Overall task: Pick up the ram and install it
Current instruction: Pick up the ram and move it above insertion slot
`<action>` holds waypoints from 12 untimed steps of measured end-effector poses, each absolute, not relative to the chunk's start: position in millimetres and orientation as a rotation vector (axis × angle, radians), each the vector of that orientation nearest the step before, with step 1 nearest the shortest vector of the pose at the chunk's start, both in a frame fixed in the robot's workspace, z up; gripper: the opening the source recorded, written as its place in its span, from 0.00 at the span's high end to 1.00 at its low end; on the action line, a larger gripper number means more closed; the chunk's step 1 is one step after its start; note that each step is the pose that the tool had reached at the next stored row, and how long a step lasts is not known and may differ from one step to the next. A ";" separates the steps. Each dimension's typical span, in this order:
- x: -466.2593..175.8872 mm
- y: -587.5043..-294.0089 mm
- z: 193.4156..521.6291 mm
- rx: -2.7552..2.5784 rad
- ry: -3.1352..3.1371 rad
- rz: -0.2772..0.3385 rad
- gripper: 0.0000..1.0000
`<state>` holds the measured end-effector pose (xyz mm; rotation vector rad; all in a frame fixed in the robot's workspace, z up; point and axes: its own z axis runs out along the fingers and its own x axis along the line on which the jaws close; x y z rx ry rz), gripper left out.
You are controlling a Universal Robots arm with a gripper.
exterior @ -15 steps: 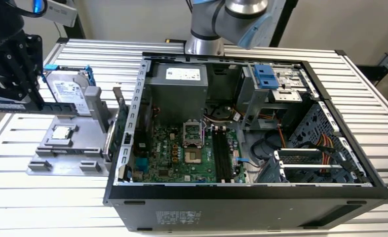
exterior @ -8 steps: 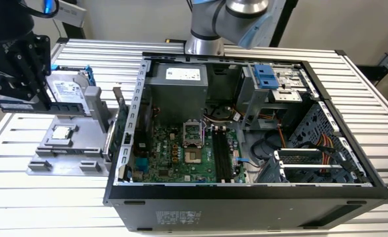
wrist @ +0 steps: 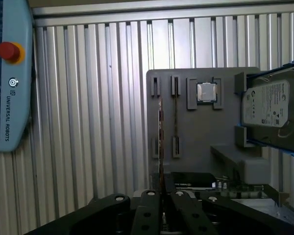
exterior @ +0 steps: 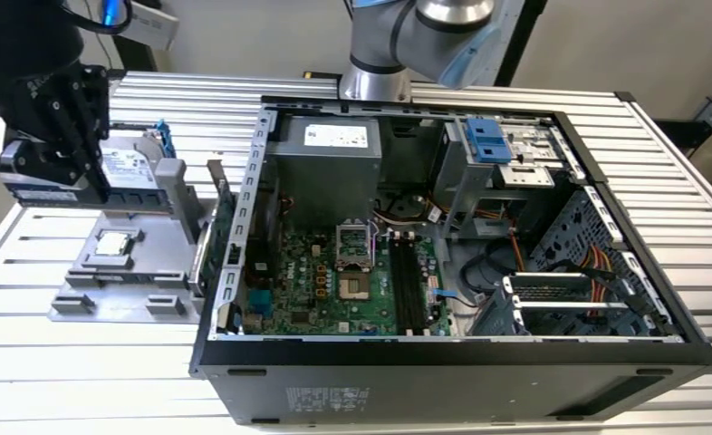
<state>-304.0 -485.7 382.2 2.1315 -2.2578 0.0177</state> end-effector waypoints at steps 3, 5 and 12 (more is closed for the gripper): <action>-299.3 -485.7 382.2 2.131 -2.258 0.018 1.00; -296.1 -485.7 382.2 2.131 -2.257 0.017 1.00; -282.1 -485.7 382.2 2.131 -2.257 0.016 1.00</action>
